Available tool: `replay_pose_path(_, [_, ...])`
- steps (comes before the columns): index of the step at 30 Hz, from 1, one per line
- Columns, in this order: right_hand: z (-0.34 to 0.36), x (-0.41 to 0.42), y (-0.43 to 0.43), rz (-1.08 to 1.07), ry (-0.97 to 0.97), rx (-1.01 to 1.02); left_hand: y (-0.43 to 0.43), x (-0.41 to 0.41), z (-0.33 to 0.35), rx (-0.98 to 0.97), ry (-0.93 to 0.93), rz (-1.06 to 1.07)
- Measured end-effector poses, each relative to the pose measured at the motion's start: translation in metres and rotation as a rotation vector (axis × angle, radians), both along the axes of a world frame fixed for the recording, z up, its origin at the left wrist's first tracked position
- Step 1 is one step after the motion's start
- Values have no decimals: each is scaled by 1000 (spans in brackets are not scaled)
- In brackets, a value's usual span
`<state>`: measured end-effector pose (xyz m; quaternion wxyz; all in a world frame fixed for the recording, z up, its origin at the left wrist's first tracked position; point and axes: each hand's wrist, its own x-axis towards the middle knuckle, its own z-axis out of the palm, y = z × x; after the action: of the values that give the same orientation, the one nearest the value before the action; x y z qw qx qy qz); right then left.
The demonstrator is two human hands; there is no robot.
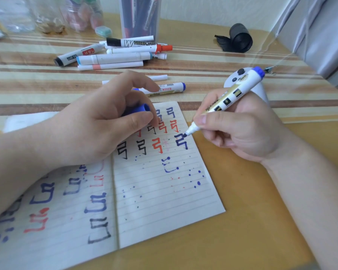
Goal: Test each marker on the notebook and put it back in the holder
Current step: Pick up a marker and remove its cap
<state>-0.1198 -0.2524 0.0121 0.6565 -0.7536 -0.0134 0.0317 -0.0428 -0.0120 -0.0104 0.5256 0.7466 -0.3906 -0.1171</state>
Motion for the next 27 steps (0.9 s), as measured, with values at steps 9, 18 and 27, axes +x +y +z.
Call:
replay_pose_path(9, [-7,3,16,169,-156,32,-1,-9,5,82,-205,101])
replay_pose_path(18, [-7,3,15,71,-172,186,0,-10,11,173,-218,196])
replay_pose_path(27, [-6,2,18,48,-216,197,0,-11,12,177,-255,209])
